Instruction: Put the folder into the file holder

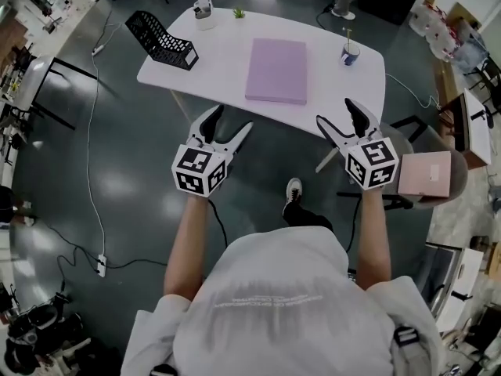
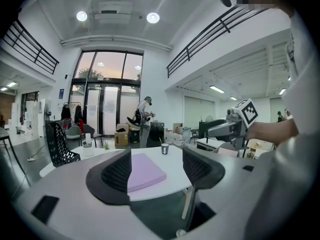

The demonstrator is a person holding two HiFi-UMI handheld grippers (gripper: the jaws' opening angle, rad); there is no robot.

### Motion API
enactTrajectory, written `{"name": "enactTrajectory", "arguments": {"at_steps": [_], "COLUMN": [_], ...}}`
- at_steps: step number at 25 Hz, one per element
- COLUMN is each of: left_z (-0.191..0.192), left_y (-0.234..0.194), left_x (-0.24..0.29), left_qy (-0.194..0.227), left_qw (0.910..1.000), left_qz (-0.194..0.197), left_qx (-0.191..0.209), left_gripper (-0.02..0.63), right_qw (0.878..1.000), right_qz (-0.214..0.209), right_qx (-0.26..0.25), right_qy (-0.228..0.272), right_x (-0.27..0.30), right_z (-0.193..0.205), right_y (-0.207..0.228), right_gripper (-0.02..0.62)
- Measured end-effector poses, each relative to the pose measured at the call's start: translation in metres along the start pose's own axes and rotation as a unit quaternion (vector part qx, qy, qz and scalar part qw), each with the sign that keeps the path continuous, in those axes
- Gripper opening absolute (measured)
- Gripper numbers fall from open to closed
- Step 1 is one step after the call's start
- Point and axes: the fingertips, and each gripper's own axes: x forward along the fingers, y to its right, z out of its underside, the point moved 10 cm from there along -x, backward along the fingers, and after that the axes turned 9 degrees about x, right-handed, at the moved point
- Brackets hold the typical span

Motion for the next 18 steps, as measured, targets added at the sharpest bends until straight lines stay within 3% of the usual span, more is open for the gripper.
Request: {"name": "enactTrajectory", "arguments": {"at_steps": [18], "left_z": [-0.022], "left_y": [-0.039], "left_x": [0.14], "left_qy": [-0.013], "left_qw": [0.9978], "left_qz": [-0.06], "left_qx": [-0.027], "left_gripper": [0.327], "right_qw": [0.998], "right_qz": [-0.041], "right_qx": [0.031], "right_qy": [-0.025], "right_x": [0.105], "right_z": [-0.036], "right_y": [0.149], "right_gripper": [0.35]}}
